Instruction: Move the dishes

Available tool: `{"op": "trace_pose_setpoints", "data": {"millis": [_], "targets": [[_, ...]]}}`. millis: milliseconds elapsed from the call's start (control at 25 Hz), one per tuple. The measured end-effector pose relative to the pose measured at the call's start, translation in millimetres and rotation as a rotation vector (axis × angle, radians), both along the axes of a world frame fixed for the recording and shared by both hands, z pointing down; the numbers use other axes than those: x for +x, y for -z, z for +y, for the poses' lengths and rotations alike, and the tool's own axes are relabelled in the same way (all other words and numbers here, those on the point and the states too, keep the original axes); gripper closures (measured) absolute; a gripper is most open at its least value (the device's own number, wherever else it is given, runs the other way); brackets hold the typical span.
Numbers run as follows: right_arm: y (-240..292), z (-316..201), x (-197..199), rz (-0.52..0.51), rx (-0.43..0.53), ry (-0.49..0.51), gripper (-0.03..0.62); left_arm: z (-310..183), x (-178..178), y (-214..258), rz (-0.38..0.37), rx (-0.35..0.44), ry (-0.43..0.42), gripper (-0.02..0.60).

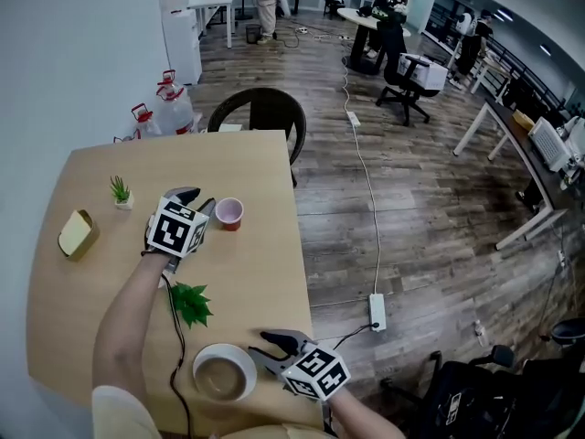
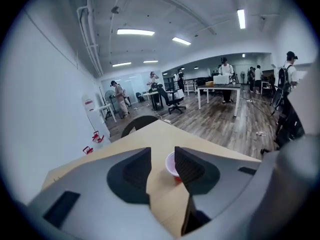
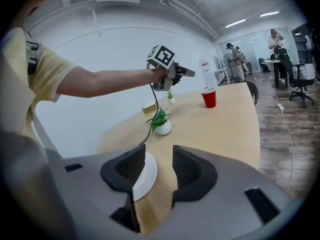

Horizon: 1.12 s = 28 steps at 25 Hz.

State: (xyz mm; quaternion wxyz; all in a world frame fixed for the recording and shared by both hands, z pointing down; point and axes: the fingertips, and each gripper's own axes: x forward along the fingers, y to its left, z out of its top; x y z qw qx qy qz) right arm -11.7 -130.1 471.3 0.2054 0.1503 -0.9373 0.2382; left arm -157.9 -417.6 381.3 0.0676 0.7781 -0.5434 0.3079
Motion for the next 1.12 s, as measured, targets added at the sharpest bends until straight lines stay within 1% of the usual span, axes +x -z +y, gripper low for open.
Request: {"op": "trace_pose_setpoints", "data": {"millis": [80,160,520,640,760,920,1000,1120], "targets": [[3.0,2.4,1.9,-0.005,0.007,-0.011,0.413,18.6,-0.7,18.1,0.014,0.053,-0.014,0.45],[5.7,5.2,5.0,-0.01,0.015,-0.026,0.413,40.1,-1.8,33.1,0.033,0.098,-0.025,0.463],[27.0,9.1,14.3,-0.032,0.047,-0.081,0.413,135.1,-6.7,93.9,0.105,0.238,-0.08,0.463],[33.4,12.2,9.7,-0.036,0.058,-0.085,0.413,166.0,-4.1,109.8,0.107,0.269,-0.113,0.463],[38.3,16.1,5.1,-0.044,0.063,-0.095,0.414,198.6,2.6,110.2,0.092,0.273,-0.154,0.463],[46.5,20.9,3.1,-0.039,0.074,-0.1,0.416,241.5,15.9,86.2,0.072,0.234,-0.189,0.463],[49.6,23.4,0.2,-0.036,0.077,-0.098,0.416,260.3,18.7,70.9,0.086,0.207,-0.184,0.463],[48.8,25.9,-7.3,-0.039,0.068,-0.094,0.418,281.4,16.4,51.8,0.146,0.173,-0.148,0.463]]}}
